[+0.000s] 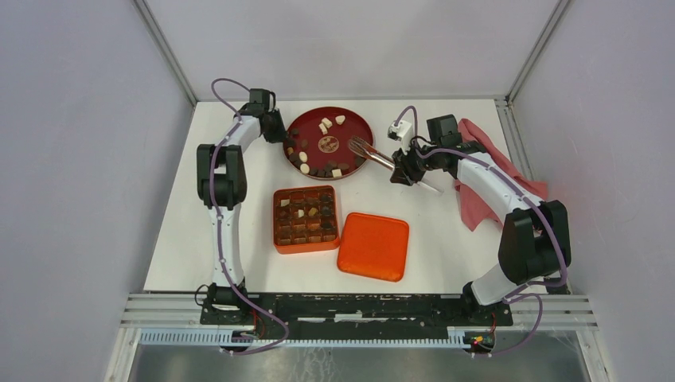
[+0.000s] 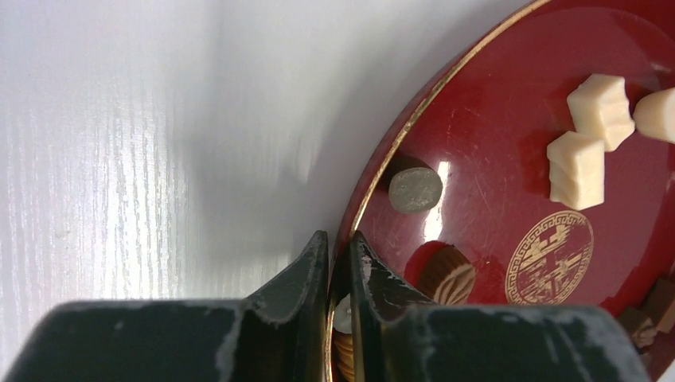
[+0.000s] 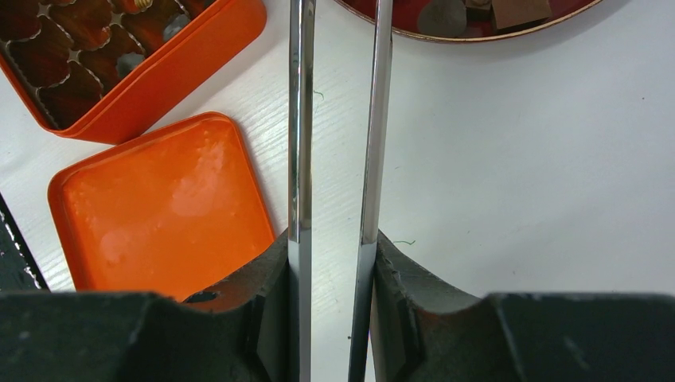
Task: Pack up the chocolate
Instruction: Move the plate to the center of the board.
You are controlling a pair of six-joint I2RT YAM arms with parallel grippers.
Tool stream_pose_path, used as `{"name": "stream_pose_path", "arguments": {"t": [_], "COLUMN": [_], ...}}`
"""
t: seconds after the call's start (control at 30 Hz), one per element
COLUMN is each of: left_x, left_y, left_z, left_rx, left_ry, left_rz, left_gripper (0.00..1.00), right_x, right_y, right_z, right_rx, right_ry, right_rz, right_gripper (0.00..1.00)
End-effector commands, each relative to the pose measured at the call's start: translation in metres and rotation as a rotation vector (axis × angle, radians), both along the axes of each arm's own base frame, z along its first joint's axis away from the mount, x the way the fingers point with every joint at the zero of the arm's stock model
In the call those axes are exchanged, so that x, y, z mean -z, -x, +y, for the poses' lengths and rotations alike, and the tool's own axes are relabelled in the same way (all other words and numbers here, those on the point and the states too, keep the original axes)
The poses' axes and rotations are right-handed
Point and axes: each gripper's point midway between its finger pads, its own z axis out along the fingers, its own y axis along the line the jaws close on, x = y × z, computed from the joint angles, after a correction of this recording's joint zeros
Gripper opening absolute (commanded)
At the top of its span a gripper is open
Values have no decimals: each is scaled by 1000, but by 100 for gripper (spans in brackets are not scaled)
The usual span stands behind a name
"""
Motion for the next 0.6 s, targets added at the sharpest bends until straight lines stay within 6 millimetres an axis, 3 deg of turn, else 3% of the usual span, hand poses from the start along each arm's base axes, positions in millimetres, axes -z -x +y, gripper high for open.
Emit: {"name": "stream_pose_path", "arguments": {"t": [0.0, 0.23, 0.43, 0.57], "left_x": [-7, -24, -26, -43], "left_y": [3, 25, 48, 51], "left_z": [-13, -37, -58, -67], "left_rx": [60, 91, 113, 127], "left_ry": [-65, -102, -94, -113], "left_rz": [-18, -36, -27, -64], "left_gripper": [17, 13, 13, 14], "right_x": [-9, -5, 2, 11], "right_y": [-5, -8, -15, -19], "right_z": [3, -5, -18, -26], "right_rx": [-18, 4, 37, 58], "right_ry": [-29, -9, 20, 51], "right_rz": [-32, -30, -32, -27], "right_gripper": [38, 38, 38, 38]}}
